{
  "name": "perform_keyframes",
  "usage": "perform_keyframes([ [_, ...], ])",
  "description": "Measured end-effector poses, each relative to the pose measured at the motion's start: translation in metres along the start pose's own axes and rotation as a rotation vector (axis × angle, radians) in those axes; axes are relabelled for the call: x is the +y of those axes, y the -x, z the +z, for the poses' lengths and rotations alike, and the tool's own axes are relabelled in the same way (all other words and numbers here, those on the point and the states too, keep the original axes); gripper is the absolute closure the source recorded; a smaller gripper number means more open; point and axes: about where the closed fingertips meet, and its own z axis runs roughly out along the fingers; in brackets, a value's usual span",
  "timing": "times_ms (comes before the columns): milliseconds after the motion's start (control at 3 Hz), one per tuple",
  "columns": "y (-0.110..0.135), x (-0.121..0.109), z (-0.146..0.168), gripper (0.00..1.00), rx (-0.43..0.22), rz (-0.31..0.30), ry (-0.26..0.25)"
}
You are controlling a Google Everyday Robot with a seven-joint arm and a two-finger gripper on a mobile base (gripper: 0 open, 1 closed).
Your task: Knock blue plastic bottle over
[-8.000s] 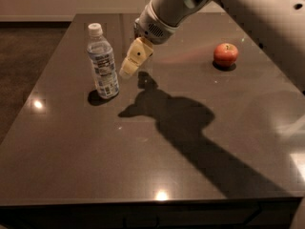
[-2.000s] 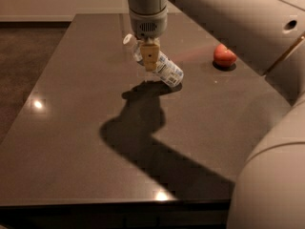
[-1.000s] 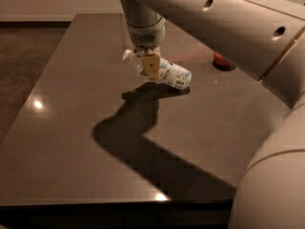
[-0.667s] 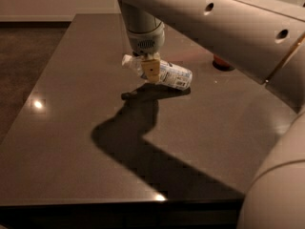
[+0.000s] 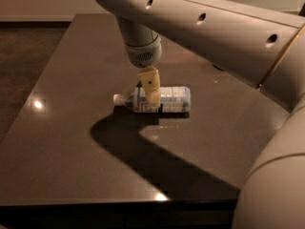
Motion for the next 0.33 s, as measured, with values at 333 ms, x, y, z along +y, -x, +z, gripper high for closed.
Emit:
perform_keyframes([
  [333, 0.0, 0.0, 0.0, 0.0, 0.0, 0.0, 0.0],
])
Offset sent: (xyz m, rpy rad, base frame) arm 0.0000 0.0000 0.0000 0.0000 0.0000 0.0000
